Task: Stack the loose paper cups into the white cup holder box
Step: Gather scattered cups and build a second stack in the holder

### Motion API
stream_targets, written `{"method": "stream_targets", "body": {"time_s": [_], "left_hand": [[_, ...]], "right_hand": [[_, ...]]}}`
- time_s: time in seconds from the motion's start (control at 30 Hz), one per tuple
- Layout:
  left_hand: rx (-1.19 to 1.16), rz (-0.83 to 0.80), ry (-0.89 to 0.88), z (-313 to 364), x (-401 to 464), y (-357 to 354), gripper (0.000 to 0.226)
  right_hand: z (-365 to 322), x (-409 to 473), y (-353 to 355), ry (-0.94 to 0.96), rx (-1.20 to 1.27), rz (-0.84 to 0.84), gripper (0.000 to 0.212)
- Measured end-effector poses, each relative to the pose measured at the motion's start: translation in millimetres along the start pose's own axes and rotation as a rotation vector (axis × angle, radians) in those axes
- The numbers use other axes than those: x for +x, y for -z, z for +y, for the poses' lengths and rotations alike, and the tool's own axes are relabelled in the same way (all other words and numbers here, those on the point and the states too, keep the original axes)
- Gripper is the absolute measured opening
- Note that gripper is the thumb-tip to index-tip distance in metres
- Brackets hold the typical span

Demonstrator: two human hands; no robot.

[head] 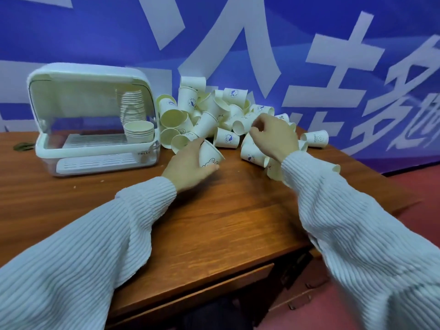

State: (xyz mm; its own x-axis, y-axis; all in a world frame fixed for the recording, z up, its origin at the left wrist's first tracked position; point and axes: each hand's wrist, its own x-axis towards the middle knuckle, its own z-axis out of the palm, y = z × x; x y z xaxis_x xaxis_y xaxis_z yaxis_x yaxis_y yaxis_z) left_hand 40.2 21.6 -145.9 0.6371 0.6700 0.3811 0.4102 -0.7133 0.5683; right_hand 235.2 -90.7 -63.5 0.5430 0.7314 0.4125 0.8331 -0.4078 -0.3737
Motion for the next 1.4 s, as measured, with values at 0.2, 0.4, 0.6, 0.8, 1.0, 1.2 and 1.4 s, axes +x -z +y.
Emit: {"method": "stream_targets", "body": {"time_s": [0.2, 0.4, 0.6, 0.8, 1.0, 1.2, 1.4], "left_hand": [[0.009, 0.003, -0.026, 12, -4, 0, 0.077], [-0.020, 0.049, -0.020, 14, -3, 8, 0.089], [-0.035, 0.339, 0.031, -2, -12, 57, 0.090], [-0.136, 0.629, 0.202, -42, -33, 117, 0.093], [-0.176, 0.751, 0.325, -79, -54, 155, 0.089], [-0.166, 0.752, 0.342, -104, -58, 159, 0.088], [-0.110, 0.702, 0.341, -108, -53, 148, 0.086]], "right_hand": [[46, -8, 21, -0.076, -0.539, -0.358, 0.024], [37, -12, 20, -0.010, -0.322, -0.157, 0.012], [-32, -15, 18, 0.235, 0.189, 0.103, 0.013], [-114, 10, -29, 0.416, 0.493, 0.104, 0.010], [-183, 28, -77, 0.551, 0.413, -0.033, 0.016], [-202, 38, -102, 0.594, 0.093, -0.212, 0.033], [-203, 42, -120, 0.663, -0.052, -0.369, 0.043]]}}
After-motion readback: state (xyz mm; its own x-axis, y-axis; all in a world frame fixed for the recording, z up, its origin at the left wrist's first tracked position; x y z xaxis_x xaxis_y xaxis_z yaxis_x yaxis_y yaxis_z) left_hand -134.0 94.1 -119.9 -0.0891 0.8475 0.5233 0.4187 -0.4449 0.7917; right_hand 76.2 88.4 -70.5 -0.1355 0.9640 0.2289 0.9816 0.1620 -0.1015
